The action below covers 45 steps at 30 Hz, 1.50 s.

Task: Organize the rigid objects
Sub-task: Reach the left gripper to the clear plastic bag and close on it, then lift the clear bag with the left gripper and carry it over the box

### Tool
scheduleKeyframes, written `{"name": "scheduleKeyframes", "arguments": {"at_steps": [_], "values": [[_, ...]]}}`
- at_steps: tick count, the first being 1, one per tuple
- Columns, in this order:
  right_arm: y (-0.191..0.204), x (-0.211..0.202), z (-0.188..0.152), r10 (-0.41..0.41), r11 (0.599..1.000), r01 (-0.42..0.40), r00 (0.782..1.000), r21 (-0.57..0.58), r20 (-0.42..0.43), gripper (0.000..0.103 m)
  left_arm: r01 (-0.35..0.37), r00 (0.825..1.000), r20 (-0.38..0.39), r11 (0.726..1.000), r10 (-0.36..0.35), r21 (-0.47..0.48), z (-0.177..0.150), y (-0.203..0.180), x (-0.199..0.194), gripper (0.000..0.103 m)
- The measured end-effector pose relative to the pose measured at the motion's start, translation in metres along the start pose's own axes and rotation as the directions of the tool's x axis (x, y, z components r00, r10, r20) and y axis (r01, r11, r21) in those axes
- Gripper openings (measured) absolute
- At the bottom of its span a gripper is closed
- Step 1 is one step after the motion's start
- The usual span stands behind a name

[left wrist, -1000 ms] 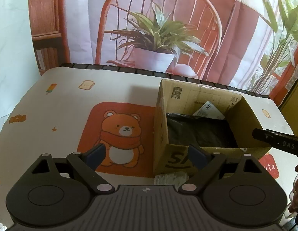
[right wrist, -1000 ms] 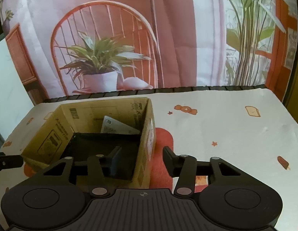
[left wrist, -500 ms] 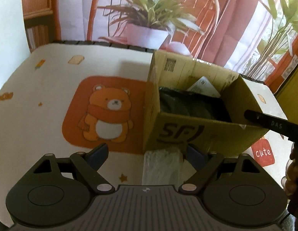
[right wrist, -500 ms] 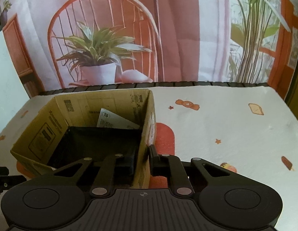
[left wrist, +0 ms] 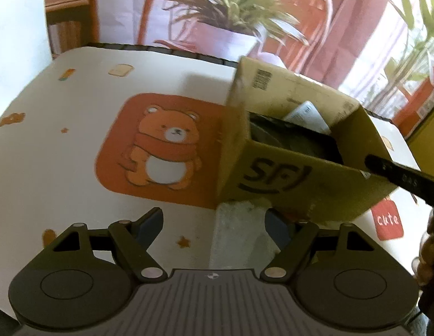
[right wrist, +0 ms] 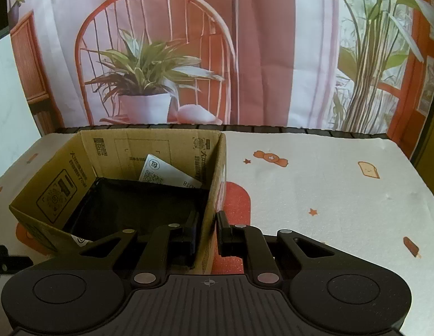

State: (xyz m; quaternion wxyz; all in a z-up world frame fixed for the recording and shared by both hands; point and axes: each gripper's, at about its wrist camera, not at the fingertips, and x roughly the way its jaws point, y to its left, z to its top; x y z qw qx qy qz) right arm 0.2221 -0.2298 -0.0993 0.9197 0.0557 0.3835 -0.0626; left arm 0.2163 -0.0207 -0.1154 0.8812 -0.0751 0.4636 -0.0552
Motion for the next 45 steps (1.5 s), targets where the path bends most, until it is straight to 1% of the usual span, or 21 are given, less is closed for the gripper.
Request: {"name": "scheduleKeyframes", "arguments": {"at_steps": [5,13,18,21,24,31,32,34,39,41,42,45], "values": [[0.001,0.000,0.000,-0.001,1.000,0.001,1.000,-0.001,-0.001,0.012,0.044,0.999,-0.017,0.999,-0.044,0.013,-0.001,-0.007,0.007,0.081],[0.001,-0.001,0.000,0.006,1.000,-0.006,1.000,0.002,-0.002,0.013,0.116,0.992,-0.048,0.993,-0.117,-0.033,-0.007,-0.004,0.019,0.081],[0.001,0.000,0.000,0.010,1.000,-0.010,1.000,0.006,-0.002,0.013,0.132,0.987,-0.077,0.988,-0.139,-0.086,-0.010,0.002,0.028,0.081],[0.000,0.000,0.000,0.009,1.000,-0.009,1.000,0.006,-0.002,0.013,0.140,0.986,-0.074,0.982,-0.150,-0.126,-0.011,0.007,0.031,0.081],[0.000,0.000,0.000,0.009,1.000,-0.009,1.000,0.005,-0.002,0.013,0.146,0.985,-0.070,0.978,-0.158,-0.151,-0.011,0.011,0.034,0.079],[0.000,0.000,0.000,0.009,1.000,-0.009,1.000,0.005,-0.003,0.013,0.158,0.984,-0.060,0.978,-0.167,-0.134,-0.012,0.008,0.039,0.078],[0.000,0.000,0.000,0.009,1.000,-0.009,1.000,0.006,-0.003,0.013,0.156,0.985,-0.059,0.979,-0.165,-0.130,-0.012,0.007,0.040,0.077],[0.000,0.000,0.000,0.009,1.000,-0.009,1.000,0.004,-0.003,0.013,0.153,0.985,-0.056,0.981,-0.161,-0.123,-0.013,0.006,0.040,0.072],[0.000,0.000,0.001,0.010,1.000,-0.010,1.000,0.006,-0.003,0.013,0.154,0.986,-0.052,0.981,-0.162,-0.121,-0.016,0.009,0.035,0.070],[0.000,0.000,0.001,0.010,1.000,-0.010,1.000,0.005,-0.003,0.013,0.161,0.984,-0.050,0.980,-0.168,-0.121,-0.017,0.009,0.035,0.062],[0.000,0.000,0.001,0.009,1.000,-0.009,1.000,0.005,-0.003,0.013,0.175,0.982,-0.051,0.977,-0.182,-0.122,-0.018,0.009,0.035,0.060],[0.000,0.000,0.001,0.009,1.000,-0.009,1.000,0.005,-0.003,0.013,0.179,0.982,-0.045,0.976,-0.186,-0.121,-0.020,0.010,0.034,0.060]]}}
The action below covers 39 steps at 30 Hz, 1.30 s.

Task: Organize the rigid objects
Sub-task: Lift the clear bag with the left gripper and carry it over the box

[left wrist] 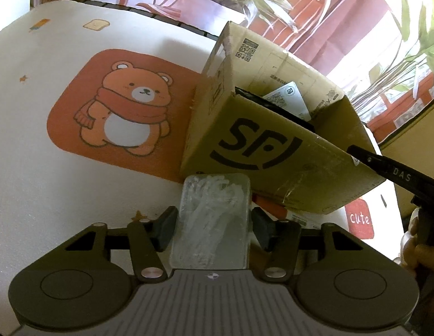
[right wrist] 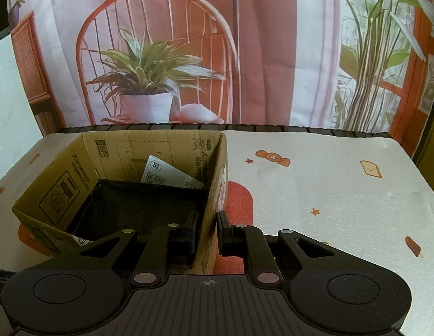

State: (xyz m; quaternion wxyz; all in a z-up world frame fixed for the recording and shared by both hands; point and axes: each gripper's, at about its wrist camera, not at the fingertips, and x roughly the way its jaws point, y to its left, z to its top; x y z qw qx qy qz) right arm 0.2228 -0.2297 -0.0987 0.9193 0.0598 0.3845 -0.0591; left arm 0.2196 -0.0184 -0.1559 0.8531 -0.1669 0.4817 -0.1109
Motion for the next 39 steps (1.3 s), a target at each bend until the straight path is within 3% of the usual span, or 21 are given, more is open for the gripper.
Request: {"name": "scheduleKeyframes", "arguments": {"at_steps": [6,10,14,17,28,39], "values": [[0.000,0.000,0.000,0.000,1.000,0.000,1.000,0.000,0.000,0.013,-0.013,1.000,0.014,1.000,0.013,0.006,-0.001,0.001,-0.005,0.060],[0.000,0.000,0.000,0.000,1.000,0.000,1.000,0.000,0.000,0.013,-0.101,0.994,0.048,0.994,0.099,0.046,0.001,-0.002,-0.014,0.060],[0.000,0.000,0.000,0.000,1.000,0.000,1.000,0.000,0.000,0.013,-0.204,0.976,0.087,0.976,0.198,0.071,0.004,0.000,-0.019,0.060],[0.000,0.000,0.000,0.000,1.000,0.000,1.000,0.000,0.000,0.013,-0.239,0.970,0.072,0.968,0.234,0.070,0.005,0.004,-0.015,0.060],[0.000,0.000,0.000,0.000,1.000,0.000,1.000,0.000,-0.001,0.013,-0.212,0.977,0.048,0.975,0.209,0.072,0.005,0.005,-0.008,0.060],[0.000,0.000,0.001,-0.001,1.000,0.001,1.000,0.000,-0.002,0.013,-0.207,0.977,0.072,0.976,0.202,0.062,0.004,0.007,-0.013,0.059]]}}
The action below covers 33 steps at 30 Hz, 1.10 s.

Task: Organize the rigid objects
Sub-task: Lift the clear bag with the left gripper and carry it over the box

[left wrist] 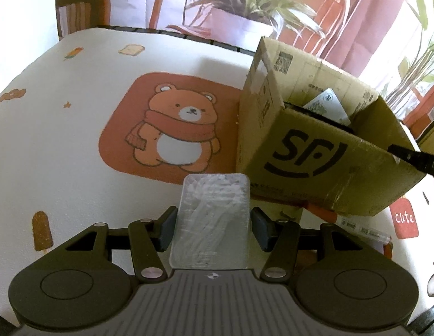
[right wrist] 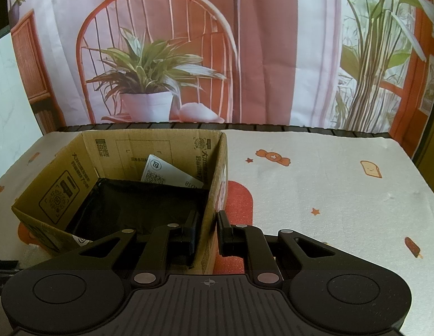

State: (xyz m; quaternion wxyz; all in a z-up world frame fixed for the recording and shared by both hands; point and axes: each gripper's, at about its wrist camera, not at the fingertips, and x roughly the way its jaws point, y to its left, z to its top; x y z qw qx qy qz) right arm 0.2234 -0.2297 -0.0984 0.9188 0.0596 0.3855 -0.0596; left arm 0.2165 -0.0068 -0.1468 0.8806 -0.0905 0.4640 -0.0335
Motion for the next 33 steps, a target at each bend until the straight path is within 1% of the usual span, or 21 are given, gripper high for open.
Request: {"name": "scheduleKeyframes", "arguments": {"at_steps": [8,13,20,24,27,30,33], "values": [[0.000,0.001,0.000,0.002,1.000,-0.002,1.000,-0.002,0.000,0.013,-0.026,0.996,0.084,0.999,0.024,0.024,0.011,-0.004,-0.023,0.059],[0.000,0.001,0.000,0.001,1.000,-0.001,1.000,-0.002,0.000,0.013,-0.020,0.991,0.130,1.000,0.017,0.022,0.022,-0.004,-0.037,0.059],[0.000,0.001,0.000,0.001,1.000,-0.001,1.000,-0.002,-0.001,0.013,-0.018,0.977,0.211,1.000,0.015,0.013,0.048,-0.004,-0.061,0.059],[0.000,0.001,0.001,0.001,1.000,-0.001,1.000,-0.003,-0.001,0.013,0.009,0.970,0.241,1.000,-0.014,0.022,0.068,-0.011,-0.074,0.059],[0.000,0.001,0.001,-0.002,1.000,0.002,1.000,-0.007,-0.004,0.013,0.041,0.968,0.246,0.998,-0.052,0.049,0.082,-0.022,-0.077,0.059],[0.001,0.002,0.000,-0.002,1.000,0.002,1.000,-0.010,-0.007,0.013,0.086,0.968,0.229,0.994,-0.101,0.072,0.092,-0.036,-0.076,0.059],[0.002,0.003,0.001,-0.001,1.000,0.001,1.000,-0.016,-0.011,0.013,0.138,0.970,0.187,0.986,-0.154,0.095,0.100,-0.053,-0.062,0.059]]}}
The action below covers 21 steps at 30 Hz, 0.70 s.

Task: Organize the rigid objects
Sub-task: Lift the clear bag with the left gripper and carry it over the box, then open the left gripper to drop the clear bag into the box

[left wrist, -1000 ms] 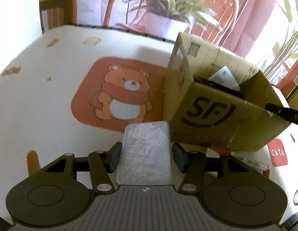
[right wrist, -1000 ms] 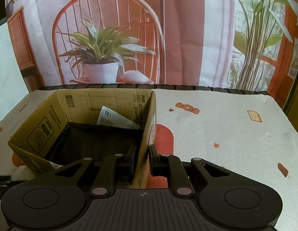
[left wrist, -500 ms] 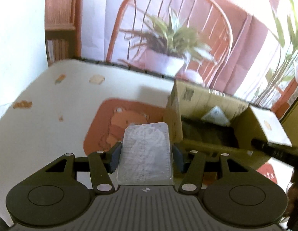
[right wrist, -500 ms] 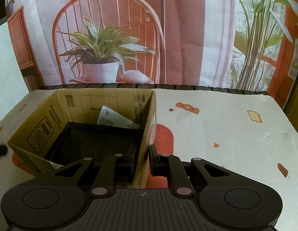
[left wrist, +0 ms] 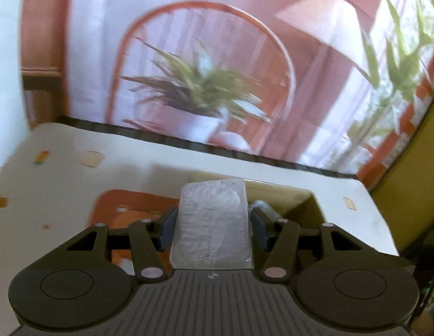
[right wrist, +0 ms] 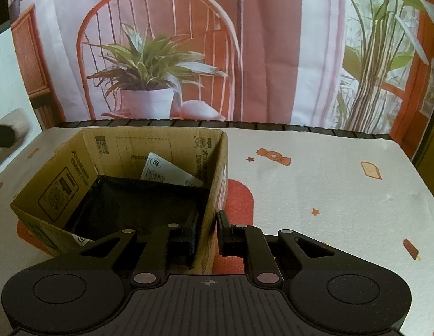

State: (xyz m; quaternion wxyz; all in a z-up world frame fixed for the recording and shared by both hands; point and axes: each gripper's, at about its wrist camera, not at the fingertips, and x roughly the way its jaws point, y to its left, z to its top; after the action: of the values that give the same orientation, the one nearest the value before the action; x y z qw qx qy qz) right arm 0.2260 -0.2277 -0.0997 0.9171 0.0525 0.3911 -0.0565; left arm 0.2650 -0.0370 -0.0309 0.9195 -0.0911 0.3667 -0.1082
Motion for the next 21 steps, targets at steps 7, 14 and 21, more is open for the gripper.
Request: {"name": "scheduleKeyframes", "arguments": {"at_steps": [7,14,21], "values": [[0.006,0.000,0.001,0.007,1.000,-0.007,1.000,-0.020,-0.008,0.013,0.072,0.992,-0.105,0.997,-0.073,-0.007,0.002,-0.025,0.057,0.059],[0.008,0.000,0.003,0.005,1.000,-0.006,1.000,-0.022,-0.016,0.013,0.098,0.972,-0.214,0.995,-0.095,0.002,-0.003,-0.045,0.109,0.059],[0.008,0.002,0.004,0.005,1.000,-0.005,1.000,-0.023,-0.018,0.013,0.106,0.949,-0.295,0.994,-0.107,-0.020,-0.009,-0.052,0.143,0.059]]}}
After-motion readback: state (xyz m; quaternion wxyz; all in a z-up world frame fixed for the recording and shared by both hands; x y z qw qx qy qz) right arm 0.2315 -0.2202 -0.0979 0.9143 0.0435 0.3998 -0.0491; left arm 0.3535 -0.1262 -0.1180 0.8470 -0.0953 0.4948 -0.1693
